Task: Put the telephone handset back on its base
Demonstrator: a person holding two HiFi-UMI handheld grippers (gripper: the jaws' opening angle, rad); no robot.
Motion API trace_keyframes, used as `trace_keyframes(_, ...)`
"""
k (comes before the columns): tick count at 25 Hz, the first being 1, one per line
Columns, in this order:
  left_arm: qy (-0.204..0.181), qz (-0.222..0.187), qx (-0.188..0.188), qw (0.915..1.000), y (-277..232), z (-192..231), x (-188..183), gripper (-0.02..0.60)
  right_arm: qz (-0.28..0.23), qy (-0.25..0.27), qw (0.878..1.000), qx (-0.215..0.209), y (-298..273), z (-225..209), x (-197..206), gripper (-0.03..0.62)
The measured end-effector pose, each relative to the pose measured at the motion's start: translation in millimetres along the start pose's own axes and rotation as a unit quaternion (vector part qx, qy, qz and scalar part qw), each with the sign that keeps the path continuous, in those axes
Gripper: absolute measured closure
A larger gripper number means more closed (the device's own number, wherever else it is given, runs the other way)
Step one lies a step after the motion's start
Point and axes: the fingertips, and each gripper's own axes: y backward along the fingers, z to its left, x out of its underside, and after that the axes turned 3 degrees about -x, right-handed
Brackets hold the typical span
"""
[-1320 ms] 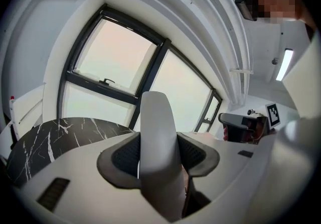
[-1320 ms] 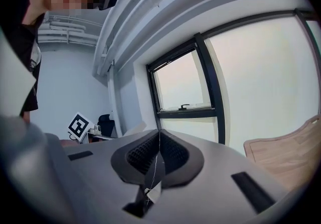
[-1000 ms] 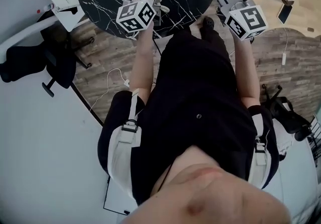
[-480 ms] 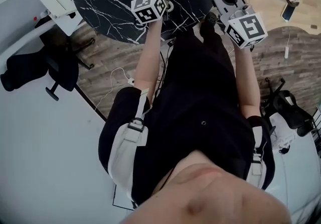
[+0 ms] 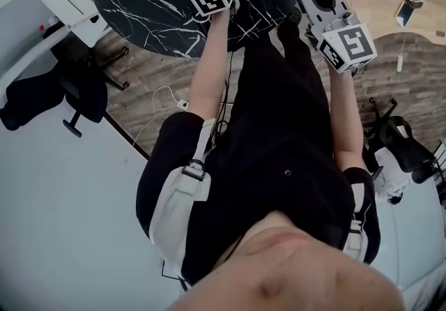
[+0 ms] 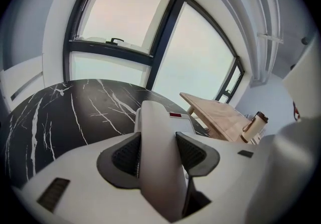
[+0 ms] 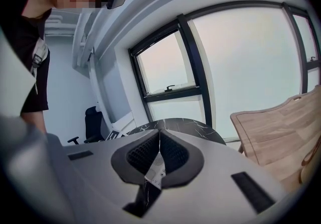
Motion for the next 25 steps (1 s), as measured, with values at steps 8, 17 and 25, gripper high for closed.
trace_keyframes(8, 0.008, 0.006, -0.017, 0.9998, -14, 7, 10, 0.357, 0.007, -0.008, 1.0, 0.011, 7, -7, 10, 0.562)
trace_keyframes(17, 0.008, 0.015, -0.025, 0.9995, -19, 7, 15, 0.354, 0.007, -0.012, 1.0, 0.012, 11, -4, 12, 0.562)
trace_keyframes(25, 0.001, 0.011, -0.031, 0.9995, -20, 8, 13, 0.346, 0.001, -0.019, 1.0, 0.019, 18, -8, 13, 0.563)
